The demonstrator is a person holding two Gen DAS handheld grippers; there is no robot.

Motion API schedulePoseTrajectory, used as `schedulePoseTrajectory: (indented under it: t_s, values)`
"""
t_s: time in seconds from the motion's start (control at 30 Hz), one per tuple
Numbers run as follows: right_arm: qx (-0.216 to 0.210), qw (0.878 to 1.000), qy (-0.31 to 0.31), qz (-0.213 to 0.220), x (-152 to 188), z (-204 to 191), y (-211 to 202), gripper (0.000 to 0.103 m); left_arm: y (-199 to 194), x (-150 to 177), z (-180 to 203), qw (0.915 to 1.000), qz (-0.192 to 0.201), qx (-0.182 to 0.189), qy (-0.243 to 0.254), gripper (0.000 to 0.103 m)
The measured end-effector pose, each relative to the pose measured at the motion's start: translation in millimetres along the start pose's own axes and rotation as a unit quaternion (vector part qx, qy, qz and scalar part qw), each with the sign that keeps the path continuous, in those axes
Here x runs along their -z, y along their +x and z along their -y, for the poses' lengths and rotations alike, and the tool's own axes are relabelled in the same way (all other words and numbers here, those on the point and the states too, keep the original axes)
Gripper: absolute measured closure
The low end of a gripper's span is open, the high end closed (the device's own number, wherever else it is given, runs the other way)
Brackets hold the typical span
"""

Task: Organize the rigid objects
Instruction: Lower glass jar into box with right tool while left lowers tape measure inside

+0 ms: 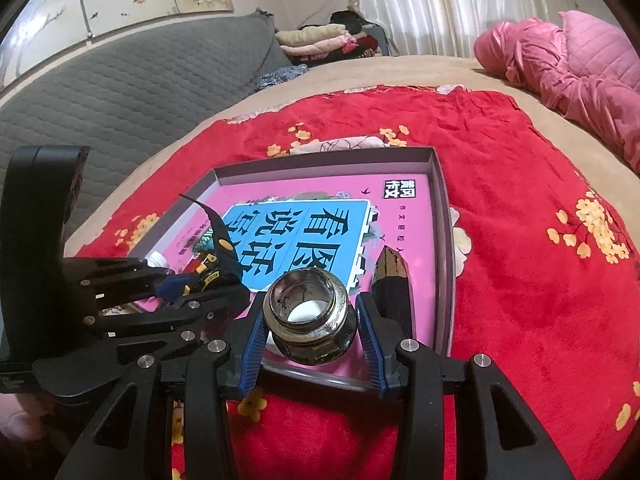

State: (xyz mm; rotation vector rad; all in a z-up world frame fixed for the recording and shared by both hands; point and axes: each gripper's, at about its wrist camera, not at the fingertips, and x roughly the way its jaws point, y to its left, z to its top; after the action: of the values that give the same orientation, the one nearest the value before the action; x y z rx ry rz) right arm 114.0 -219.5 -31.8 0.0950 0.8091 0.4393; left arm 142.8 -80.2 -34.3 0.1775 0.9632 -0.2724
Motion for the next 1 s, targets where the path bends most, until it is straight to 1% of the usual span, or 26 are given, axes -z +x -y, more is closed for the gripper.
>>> schedulePoseTrajectory:
  t_s: [0.23, 0.33, 0.5, 1.0]
  values:
    - [0.009, 1.0, -0.003, 0.0, 1.0, -1.0, 2.1, 0.058, 0.2, 0.3, 0.6, 1.0, -0.001, -0.002, 0.0, 0.085]
    - [0.022, 1.0, -0.015, 0.001, 1.1, -4.4, 2.8, 0.058, 0.6, 0.3, 0.4, 1.0, -0.002, -0.004, -0.001, 0.085]
    - [0.029, 0.999, -0.025, -0.003, 1.9, -6.1, 4.5, 0.058, 2.2, -1.2, -0.9, 1.0, -0.005, -0.005, 0.0, 0.085]
    - [0.012, 1.0, 0.001, -0.004, -0.1, 0.9, 1.4, 0.058, 2.4, -1.3, -1.4, 1.0, -0.004, -0.007, -0.001, 0.085]
